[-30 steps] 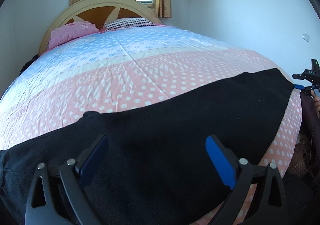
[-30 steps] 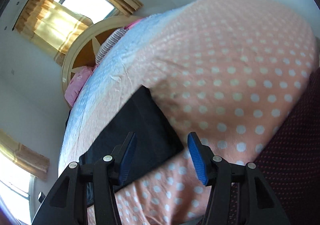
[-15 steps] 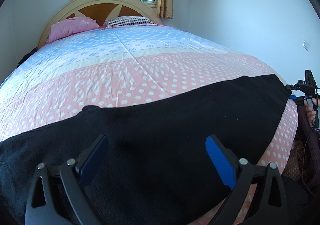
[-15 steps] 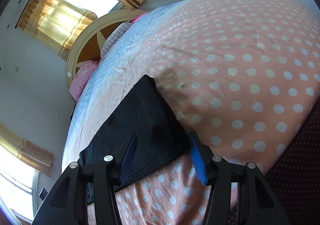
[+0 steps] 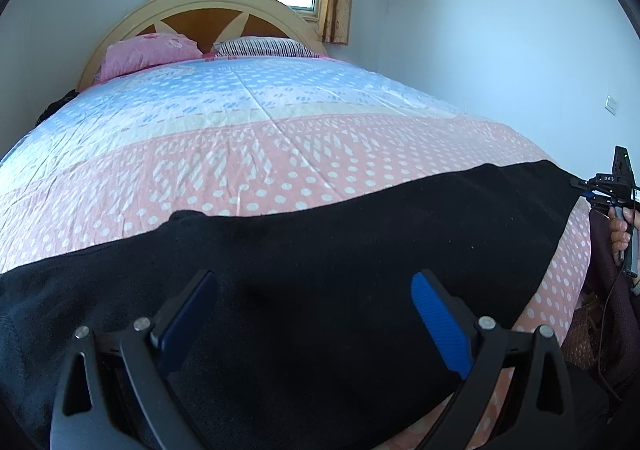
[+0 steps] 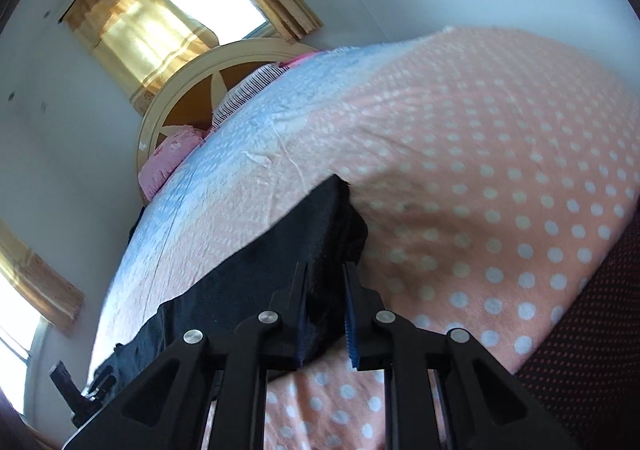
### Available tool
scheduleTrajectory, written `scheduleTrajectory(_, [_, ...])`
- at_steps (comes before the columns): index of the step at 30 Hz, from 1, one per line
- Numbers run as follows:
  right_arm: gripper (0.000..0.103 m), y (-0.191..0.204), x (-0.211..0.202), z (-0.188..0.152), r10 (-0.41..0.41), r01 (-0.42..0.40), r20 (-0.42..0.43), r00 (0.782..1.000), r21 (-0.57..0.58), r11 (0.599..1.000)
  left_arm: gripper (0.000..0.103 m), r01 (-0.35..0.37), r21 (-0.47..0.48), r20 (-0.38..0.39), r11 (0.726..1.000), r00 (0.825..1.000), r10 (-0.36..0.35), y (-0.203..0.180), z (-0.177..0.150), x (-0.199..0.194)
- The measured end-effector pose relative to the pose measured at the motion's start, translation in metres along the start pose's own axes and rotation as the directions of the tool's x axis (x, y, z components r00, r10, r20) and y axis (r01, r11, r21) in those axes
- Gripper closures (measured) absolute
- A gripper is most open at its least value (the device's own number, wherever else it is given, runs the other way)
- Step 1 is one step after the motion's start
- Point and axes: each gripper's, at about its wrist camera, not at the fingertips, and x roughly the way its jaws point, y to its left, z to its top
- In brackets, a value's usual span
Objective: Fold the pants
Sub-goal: 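Lift the hem with the right gripper and fold it over toward the waistband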
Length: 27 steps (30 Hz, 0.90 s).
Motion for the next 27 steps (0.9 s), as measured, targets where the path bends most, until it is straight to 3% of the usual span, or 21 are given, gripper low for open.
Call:
scheduleTrajectory(8, [0.087, 0.106, -0.018, -0.011, 0.058, -0.039, 0.058, 0.997, -0.281, 0.959, 0.003, 0.03, -0.048, 0.028, 0.998, 0.999, -0.029, 0.002, 0.003, -0.009])
scheduleTrajectory(16, [0.087, 0.201, 0.006, -0.048, 0.146, -0.152, -0.05, 0.988, -0.48, 0.864, 0.003, 0.071, -0.042, 0.027, 0.997, 0.997, -0.07, -0.006, 0.008, -0.013])
scheduleTrajectory(20, [0.087, 0.225, 0.039, -0.083, 0.115, -0.17, -0.132, 0.985, -0.552, 0.817, 0.003, 0.089, -0.022, 0.019, 0.996, 0.996, -0.088, -0.014, 0.011, -0.013])
scheduleTrajectory(23, [0.087, 0.229, 0.07, -0.111, 0.045, -0.16, -0.203, 0.978, -0.598, 0.785, 0.003, 0.105, -0.009, 0.006, 0.994, 0.994, -0.105, -0.022, 0.013, -0.01])
scheduleTrajectory(27, [0.083, 0.228, 0.085, -0.131, -0.009, -0.187, -0.283, 0.959, -0.658, 0.73, 0.003, 0.128, 0.016, -0.011, 0.992, 0.992, -0.128, -0.036, 0.021, -0.003])
